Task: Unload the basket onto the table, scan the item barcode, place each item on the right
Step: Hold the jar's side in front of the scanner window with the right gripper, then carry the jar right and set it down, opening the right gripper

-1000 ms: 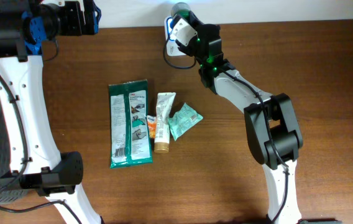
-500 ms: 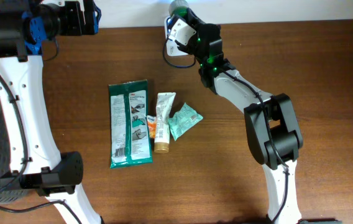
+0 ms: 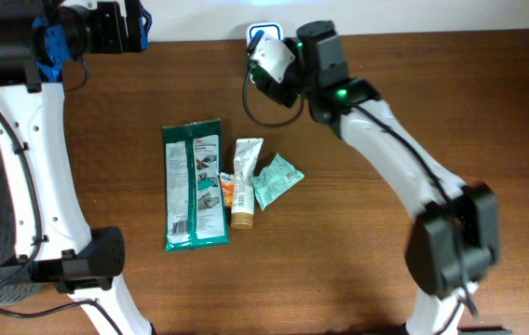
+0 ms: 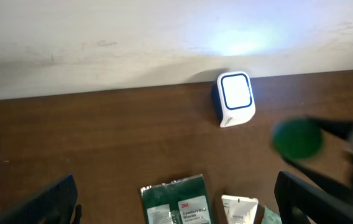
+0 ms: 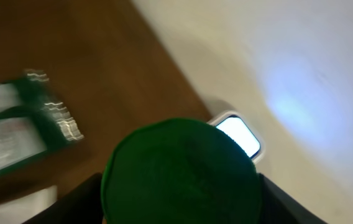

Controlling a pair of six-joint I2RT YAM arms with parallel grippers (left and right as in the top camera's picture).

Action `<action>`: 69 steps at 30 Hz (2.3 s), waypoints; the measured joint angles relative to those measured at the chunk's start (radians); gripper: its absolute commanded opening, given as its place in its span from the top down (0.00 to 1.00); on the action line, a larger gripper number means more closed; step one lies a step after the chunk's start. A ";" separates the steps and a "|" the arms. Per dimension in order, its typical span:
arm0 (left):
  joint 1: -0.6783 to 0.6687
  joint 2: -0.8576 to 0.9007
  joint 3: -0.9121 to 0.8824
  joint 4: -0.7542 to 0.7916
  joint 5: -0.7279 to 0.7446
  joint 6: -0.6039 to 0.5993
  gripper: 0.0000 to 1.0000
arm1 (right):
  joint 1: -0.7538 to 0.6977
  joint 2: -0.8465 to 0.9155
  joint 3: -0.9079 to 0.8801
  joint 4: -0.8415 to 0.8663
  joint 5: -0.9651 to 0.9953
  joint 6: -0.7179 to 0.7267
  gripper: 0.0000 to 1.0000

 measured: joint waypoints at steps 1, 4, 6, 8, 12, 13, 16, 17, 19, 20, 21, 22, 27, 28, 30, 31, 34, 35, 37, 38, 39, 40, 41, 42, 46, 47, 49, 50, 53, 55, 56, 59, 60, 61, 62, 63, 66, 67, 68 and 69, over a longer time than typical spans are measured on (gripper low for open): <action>0.000 0.000 0.000 -0.002 0.000 0.000 0.01 | 0.001 -0.043 0.003 -0.088 -0.035 0.016 0.45; 0.000 0.000 0.000 -0.001 0.000 0.000 0.01 | 0.002 -0.111 0.014 -0.346 -0.096 0.040 0.45; 0.000 0.000 0.000 -0.001 0.000 0.000 0.01 | 0.002 -0.108 0.016 -0.441 -0.103 0.043 0.45; 0.000 0.000 0.000 -0.001 0.000 0.000 0.01 | -0.001 -0.101 0.014 -0.573 -0.099 0.045 0.46; 0.000 0.000 0.000 -0.001 0.000 0.000 0.01 | -0.022 -0.080 0.012 -0.708 -0.072 0.049 0.46; 0.000 0.000 0.000 -0.001 0.000 0.000 0.01 | -0.032 -0.076 0.012 -0.719 -0.068 0.049 0.47; 0.000 0.000 0.000 -0.001 0.000 0.000 0.01 | -0.099 -0.065 0.009 -0.729 -0.057 0.058 0.47; 0.000 0.000 0.000 -0.001 0.000 0.000 0.01 | -0.135 -0.059 0.009 -0.729 -0.054 0.064 0.47; 0.000 0.000 0.000 -0.001 0.000 0.000 0.01 | -0.200 -0.043 0.008 -0.724 -0.047 0.085 0.47; 0.000 0.000 0.000 -0.001 0.000 0.000 0.01 | -0.249 -0.026 0.004 -0.715 -0.045 0.092 0.47; 0.000 0.000 0.000 -0.001 0.000 0.000 0.01 | -0.282 -0.016 -0.001 -0.709 -0.043 0.098 0.47; 0.000 0.000 0.000 -0.001 0.000 0.000 0.01 | -0.320 -0.003 -0.008 -0.699 -0.042 0.102 0.47; 0.000 0.000 0.000 -0.001 0.000 0.000 0.01 | -0.472 0.032 -0.062 -0.598 -0.035 0.118 0.47; 0.000 0.000 0.000 -0.001 0.000 0.000 0.01 | -0.500 0.037 -0.073 -0.560 -0.035 0.119 0.47; 0.000 0.000 0.000 -0.001 0.000 0.000 0.01 | -0.542 0.042 -0.089 -0.502 -0.032 0.119 0.47; 0.000 0.000 0.000 -0.001 0.000 0.000 0.01 | -0.559 0.042 -0.093 -0.478 -0.031 0.120 0.47; 0.000 0.000 0.000 -0.001 0.000 0.000 0.01 | -0.595 0.042 -0.096 -0.412 -0.031 0.119 0.46; 0.000 0.000 0.000 -0.001 0.000 0.000 0.01 | -0.603 0.042 -0.096 -0.396 -0.031 0.119 0.46; 0.000 0.000 0.000 -0.001 0.000 0.000 0.01 | -0.611 0.042 -0.097 -0.373 -0.031 0.117 0.46; 0.000 0.000 0.000 -0.001 0.000 0.000 0.01 | -0.611 0.042 -0.101 -0.362 -0.031 0.113 0.46; 0.000 0.000 0.000 -0.001 0.000 0.000 0.01 | -0.611 0.042 -0.108 -0.349 -0.032 0.109 0.46; 0.000 0.000 0.000 -0.001 0.000 0.000 0.01 | -0.611 0.042 -0.123 -0.334 -0.032 0.106 0.46; 0.000 0.000 0.000 -0.001 0.000 0.000 0.01 | -0.611 0.042 -0.139 -0.319 -0.032 0.103 0.46; 0.000 0.000 0.000 -0.001 0.000 0.000 0.01 | -0.611 0.042 -0.161 -0.296 -0.031 0.100 0.46; 0.000 0.000 0.000 -0.001 0.000 0.000 0.01 | -0.611 0.040 -0.243 -0.170 -0.016 0.092 0.46; 0.000 0.000 0.000 -0.001 0.000 0.000 0.01 | -0.611 0.038 -0.254 -0.148 -0.012 0.093 0.46; 0.000 0.000 0.000 -0.001 0.000 0.000 0.01 | -0.612 0.034 -0.259 -0.144 -0.009 0.093 0.46; 0.000 0.000 0.000 -0.001 0.000 0.000 0.01 | -0.612 0.033 -0.260 -0.145 -0.009 0.092 0.46; 0.000 0.000 0.000 -0.001 0.000 0.000 0.01 | -0.615 0.028 -0.261 -0.170 -0.006 0.092 0.21; 0.000 0.000 0.000 -0.001 0.000 0.000 0.01 | -0.622 0.019 -0.261 -0.225 0.000 0.092 0.05; 0.000 0.000 0.000 -0.001 0.000 0.000 0.01 | -0.627 0.019 -0.264 -0.258 0.009 0.087 0.02; 0.000 0.000 0.000 -0.001 0.000 0.000 0.01 | -0.644 0.020 -0.290 -0.345 0.025 0.094 0.02; 0.000 0.000 0.000 -0.001 0.000 0.000 0.01 | -0.647 0.020 -0.290 -0.359 0.027 0.096 0.02; 0.000 0.000 0.000 -0.001 0.000 0.000 0.01 | -0.651 0.019 -0.290 -0.370 0.031 0.101 0.02; 0.000 0.000 0.000 -0.001 0.000 0.000 0.01 | -0.655 0.015 -0.290 -0.382 0.033 0.113 0.01; 0.000 0.000 0.000 -0.001 0.000 0.000 0.01 | -0.656 0.000 -0.290 -0.400 0.036 0.126 0.02; 0.000 0.000 0.000 -0.001 0.000 0.000 0.01 | -0.657 -0.069 -0.269 -0.480 0.038 0.162 0.02; 0.000 0.000 0.000 -0.001 0.000 0.000 0.01 | -0.657 -0.089 -0.250 -0.508 0.040 0.179 0.02; 0.000 0.000 0.000 -0.001 0.000 0.000 0.01 | -0.657 -0.117 -0.215 -0.548 0.040 0.216 0.02; 0.000 0.000 0.000 -0.001 0.000 0.000 0.01 | -0.657 -0.144 -0.172 -0.587 0.038 0.258 0.02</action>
